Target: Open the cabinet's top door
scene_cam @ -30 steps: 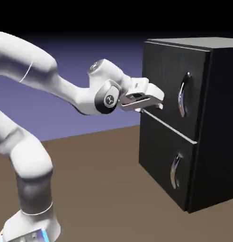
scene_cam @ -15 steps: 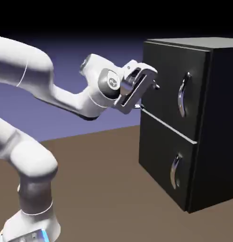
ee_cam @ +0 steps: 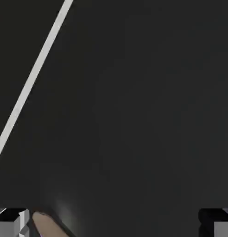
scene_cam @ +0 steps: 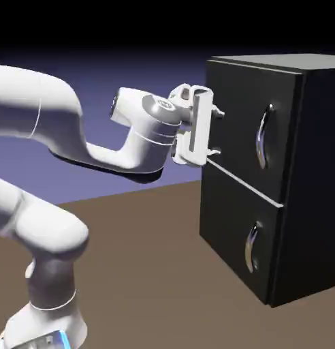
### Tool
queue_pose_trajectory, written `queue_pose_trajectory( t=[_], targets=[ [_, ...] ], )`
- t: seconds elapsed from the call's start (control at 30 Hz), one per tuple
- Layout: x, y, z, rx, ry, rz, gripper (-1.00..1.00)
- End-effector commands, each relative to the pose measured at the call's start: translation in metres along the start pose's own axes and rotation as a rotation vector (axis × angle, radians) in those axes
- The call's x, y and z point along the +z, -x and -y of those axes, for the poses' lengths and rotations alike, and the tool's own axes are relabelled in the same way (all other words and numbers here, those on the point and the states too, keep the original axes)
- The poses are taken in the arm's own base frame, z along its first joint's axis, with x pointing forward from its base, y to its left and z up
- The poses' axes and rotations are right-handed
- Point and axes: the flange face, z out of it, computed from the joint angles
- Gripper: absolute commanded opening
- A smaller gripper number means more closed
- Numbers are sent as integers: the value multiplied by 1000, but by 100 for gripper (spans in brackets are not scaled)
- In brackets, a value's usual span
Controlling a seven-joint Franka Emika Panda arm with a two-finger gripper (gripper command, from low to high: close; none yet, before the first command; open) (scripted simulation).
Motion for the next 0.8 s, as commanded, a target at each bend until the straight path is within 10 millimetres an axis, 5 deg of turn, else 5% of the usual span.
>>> queue_pose_trajectory(
  t=[0.0, 0.77],
  targets=[
    [0, 3, 0, -45, 13, -3, 0],
    [38, 77, 13, -985, 322, 30, 0]
  ],
)
